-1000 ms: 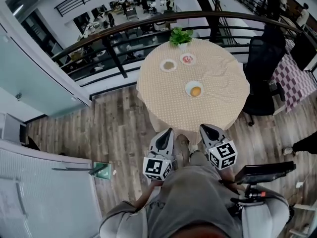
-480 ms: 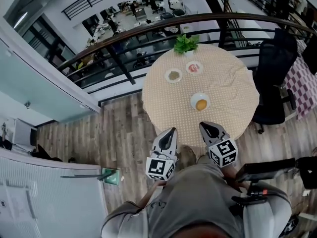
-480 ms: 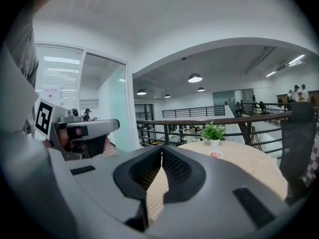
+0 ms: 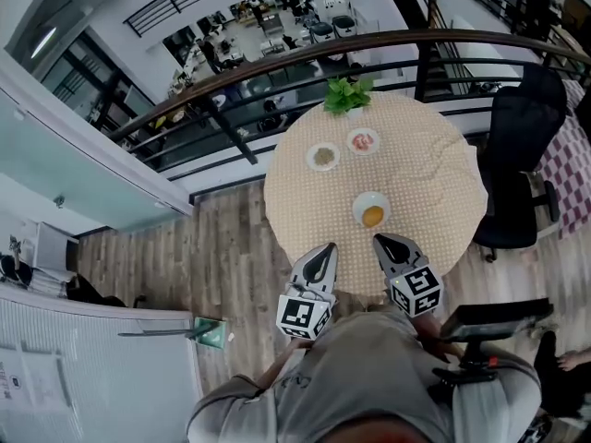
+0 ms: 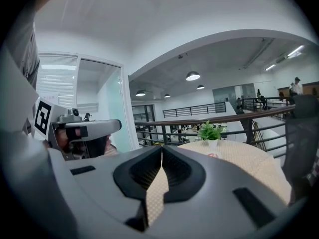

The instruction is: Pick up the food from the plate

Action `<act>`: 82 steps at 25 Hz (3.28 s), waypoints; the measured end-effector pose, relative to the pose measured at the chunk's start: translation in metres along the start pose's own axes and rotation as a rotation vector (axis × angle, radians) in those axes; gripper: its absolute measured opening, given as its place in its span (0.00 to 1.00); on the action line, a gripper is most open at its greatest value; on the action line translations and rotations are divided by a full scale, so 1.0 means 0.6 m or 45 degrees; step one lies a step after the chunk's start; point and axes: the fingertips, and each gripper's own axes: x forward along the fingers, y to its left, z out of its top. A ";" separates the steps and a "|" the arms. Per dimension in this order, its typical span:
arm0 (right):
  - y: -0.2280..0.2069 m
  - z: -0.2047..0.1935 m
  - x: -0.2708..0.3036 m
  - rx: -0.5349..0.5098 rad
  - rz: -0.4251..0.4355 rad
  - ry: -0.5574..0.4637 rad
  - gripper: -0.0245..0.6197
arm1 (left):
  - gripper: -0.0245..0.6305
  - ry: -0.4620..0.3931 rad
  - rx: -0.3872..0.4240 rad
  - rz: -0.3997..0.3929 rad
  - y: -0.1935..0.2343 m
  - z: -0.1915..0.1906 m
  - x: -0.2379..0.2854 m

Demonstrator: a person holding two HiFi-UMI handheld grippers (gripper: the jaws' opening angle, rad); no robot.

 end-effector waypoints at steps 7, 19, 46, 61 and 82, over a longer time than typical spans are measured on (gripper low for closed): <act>-0.054 0.048 0.024 -0.049 0.075 -0.049 0.06 | 0.05 -0.045 -0.043 0.024 -0.036 0.047 0.088; -0.074 0.119 0.049 -0.030 0.045 -0.214 0.06 | 0.05 -0.224 0.003 0.036 0.011 0.133 0.123; -0.040 0.188 0.090 -0.618 -0.001 -0.281 0.58 | 0.05 -0.165 -0.009 0.018 0.105 0.079 0.083; -0.121 -0.156 0.242 -1.495 0.291 0.630 0.58 | 0.05 -0.111 -0.055 0.157 0.153 0.037 0.020; -0.232 -0.492 0.335 -1.697 0.664 1.154 0.58 | 0.05 -0.058 -0.038 0.244 0.183 0.035 0.006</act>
